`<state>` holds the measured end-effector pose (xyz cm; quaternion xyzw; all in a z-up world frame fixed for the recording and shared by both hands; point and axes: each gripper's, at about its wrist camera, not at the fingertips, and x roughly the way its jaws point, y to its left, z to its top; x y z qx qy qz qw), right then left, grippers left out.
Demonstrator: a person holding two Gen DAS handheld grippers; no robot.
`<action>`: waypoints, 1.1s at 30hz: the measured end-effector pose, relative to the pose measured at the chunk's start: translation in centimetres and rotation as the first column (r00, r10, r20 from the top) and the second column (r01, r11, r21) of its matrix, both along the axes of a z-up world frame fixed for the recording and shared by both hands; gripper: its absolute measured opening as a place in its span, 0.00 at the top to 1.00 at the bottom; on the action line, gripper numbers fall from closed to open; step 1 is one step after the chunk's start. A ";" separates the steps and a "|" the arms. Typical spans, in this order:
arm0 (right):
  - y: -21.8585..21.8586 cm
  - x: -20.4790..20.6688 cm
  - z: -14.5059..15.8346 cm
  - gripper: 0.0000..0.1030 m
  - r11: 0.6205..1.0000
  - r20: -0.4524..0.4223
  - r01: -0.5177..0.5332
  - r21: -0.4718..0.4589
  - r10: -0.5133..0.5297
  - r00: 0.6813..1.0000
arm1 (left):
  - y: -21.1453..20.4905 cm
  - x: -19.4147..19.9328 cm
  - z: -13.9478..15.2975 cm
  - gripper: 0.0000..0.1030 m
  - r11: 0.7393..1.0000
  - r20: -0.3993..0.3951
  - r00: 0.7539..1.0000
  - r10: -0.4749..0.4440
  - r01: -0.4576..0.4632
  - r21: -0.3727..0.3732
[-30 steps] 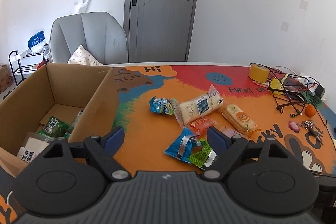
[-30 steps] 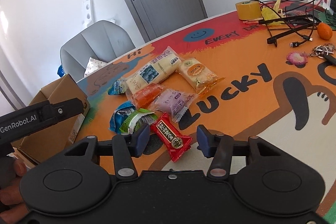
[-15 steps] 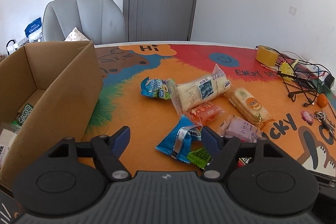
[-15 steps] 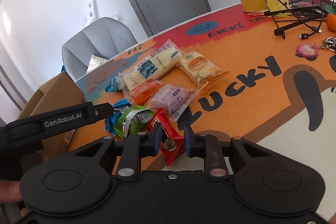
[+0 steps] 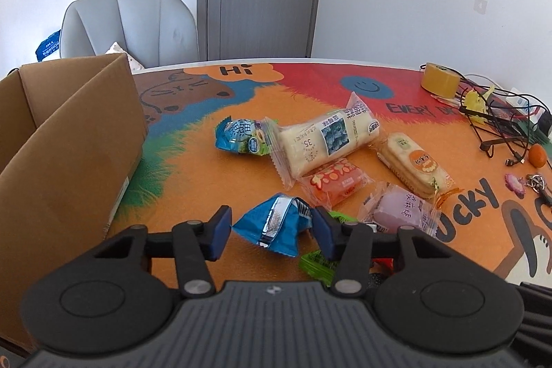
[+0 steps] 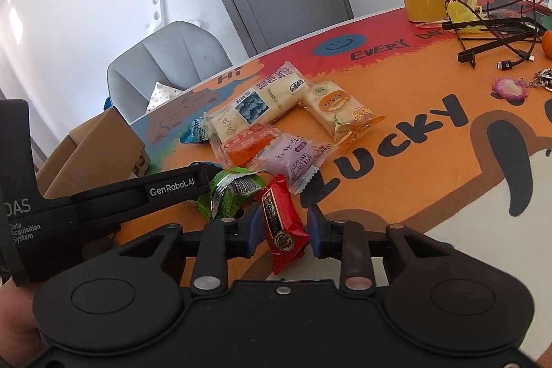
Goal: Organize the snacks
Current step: 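Grasp the blue foil pack with left tool while right tool grasps red bar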
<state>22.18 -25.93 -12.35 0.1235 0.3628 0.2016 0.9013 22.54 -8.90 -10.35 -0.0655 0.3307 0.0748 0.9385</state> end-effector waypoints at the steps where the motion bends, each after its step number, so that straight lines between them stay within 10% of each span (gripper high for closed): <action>1: 0.2 0.1 -0.1 0.67 1.000 -0.001 -0.002 -0.008 0.002 1.000 | 0.2 -0.1 0.1 0.56 1.000 -0.001 1.000 0.001 -0.001 -0.008; 14: 1.5 -0.9 -0.1 0.73 0.997 0.034 0.007 -0.079 -0.004 0.999 | 1.0 -3.3 0.4 0.56 0.999 -0.055 0.998 -0.003 0.001 -0.051; 20: 0.9 -1.5 0.1 0.73 1.000 -0.019 -0.008 -0.016 0.007 1.000 | 0.9 -4.4 1.2 0.39 1.000 -0.016 1.000 -0.017 0.016 -0.025; 33: 2.4 -1.2 0.1 0.57 0.997 0.020 0.000 -0.076 0.001 1.000 | 1.8 -2.1 0.1 0.42 0.999 -0.007 0.999 0.047 -0.047 -0.023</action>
